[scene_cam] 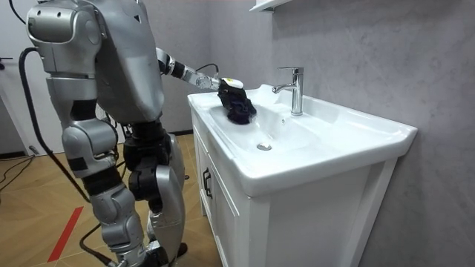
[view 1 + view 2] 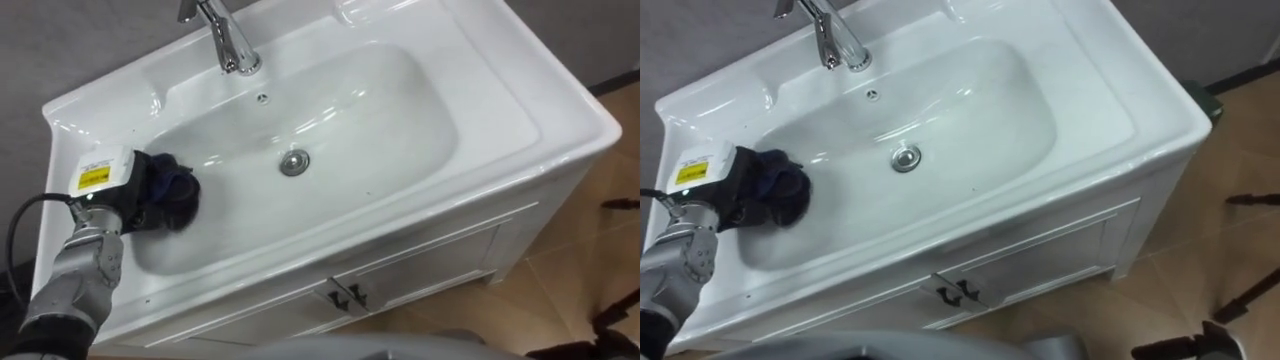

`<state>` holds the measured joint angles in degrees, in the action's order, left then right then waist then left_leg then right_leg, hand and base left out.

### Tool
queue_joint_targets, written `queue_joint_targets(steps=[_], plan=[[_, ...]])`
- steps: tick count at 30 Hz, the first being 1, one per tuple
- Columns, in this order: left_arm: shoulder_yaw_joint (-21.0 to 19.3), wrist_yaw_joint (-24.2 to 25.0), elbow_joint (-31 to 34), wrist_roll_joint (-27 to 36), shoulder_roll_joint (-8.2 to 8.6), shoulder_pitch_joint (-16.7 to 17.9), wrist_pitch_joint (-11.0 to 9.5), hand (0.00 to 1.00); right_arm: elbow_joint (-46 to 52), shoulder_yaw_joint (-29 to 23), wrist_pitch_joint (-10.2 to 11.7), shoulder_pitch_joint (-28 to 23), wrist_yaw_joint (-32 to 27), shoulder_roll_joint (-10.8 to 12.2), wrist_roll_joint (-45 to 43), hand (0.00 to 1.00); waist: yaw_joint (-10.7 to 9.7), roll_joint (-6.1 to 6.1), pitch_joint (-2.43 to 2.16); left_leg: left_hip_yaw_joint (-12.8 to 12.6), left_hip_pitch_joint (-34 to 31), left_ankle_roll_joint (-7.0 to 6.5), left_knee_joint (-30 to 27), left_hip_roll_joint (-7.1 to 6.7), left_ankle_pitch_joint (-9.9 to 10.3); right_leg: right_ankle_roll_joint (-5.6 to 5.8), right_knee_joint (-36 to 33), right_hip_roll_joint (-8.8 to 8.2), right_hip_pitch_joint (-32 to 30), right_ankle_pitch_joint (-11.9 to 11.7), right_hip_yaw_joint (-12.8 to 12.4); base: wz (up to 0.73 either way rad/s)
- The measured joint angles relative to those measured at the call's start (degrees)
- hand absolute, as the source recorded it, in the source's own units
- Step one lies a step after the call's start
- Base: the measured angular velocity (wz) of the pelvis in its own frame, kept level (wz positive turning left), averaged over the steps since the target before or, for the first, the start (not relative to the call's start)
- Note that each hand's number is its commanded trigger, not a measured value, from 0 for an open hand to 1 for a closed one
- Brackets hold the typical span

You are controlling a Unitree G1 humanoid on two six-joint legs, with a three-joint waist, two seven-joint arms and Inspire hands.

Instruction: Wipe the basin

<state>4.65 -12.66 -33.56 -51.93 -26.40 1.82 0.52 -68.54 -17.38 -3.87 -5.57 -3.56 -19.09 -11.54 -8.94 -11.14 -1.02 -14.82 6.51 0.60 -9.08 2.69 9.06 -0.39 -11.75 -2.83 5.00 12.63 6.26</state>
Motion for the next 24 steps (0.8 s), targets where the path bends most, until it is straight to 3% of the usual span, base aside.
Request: queue_joint_targets(steps=[3,12,16,19,24], plan=[[-0.04,0.79,2.42,0.2,-0.01,0.09,1.37,1.0,0.0,1.0,-0.01,0.06,-0.43,0.62,0.58,0.0,0.07,0.84,0.21,0.55,-0.17,0.23,-0.03,0.0,0.14,0.03,0.29,-0.01,-0.02,0.01,0.36,0.08],[-0.05,-2.39,3.79,2.99,0.54,0.05,1.41,1.0,-0.12,4.88,0.08,-0.04,-2.38,1.11,2.21,0.0,0.04,1.3,0.33,1.64,-1.28,0.62,-0.45,-0.07,0.41,0.33,0.98,-0.05,0.01,-0.2,1.75,0.09],[-1.26,-4.83,5.48,5.19,1.27,-0.12,1.28,1.0,-0.33,4.91,0.27,0.02,-3.95,2.51,2.08,0.0,0.05,2.19,0.97,3.03,-1.91,0.63,-0.47,-0.12,0.4,0.31,1.06,-0.01,0.14,-0.18,2.84,0.14],[-2.39,-6.7,5.49,7.61,1.32,-0.13,0.09,1.0,-0.37,5.46,0.7,-0.04,-4.04,3.64,2.68,0.0,0.13,3.08,1.42,4.01,-2.0,0.64,-0.47,-0.25,0.41,0.31,1.54,-0.02,0.7,-0.19,3.51,0.13],[-6.79,-8.76,7.8,13.31,2.73,-0.12,-1.07,1.0,-0.77,7.55,0.9,-0.18,-3.88,4.04,2.83,0.0,1.71,4.3,1.19,4.02,-1.99,0.64,-0.44,-0.37,0.41,0.39,2.08,-0.01,1.04,-0.24,3.56,0.02]])
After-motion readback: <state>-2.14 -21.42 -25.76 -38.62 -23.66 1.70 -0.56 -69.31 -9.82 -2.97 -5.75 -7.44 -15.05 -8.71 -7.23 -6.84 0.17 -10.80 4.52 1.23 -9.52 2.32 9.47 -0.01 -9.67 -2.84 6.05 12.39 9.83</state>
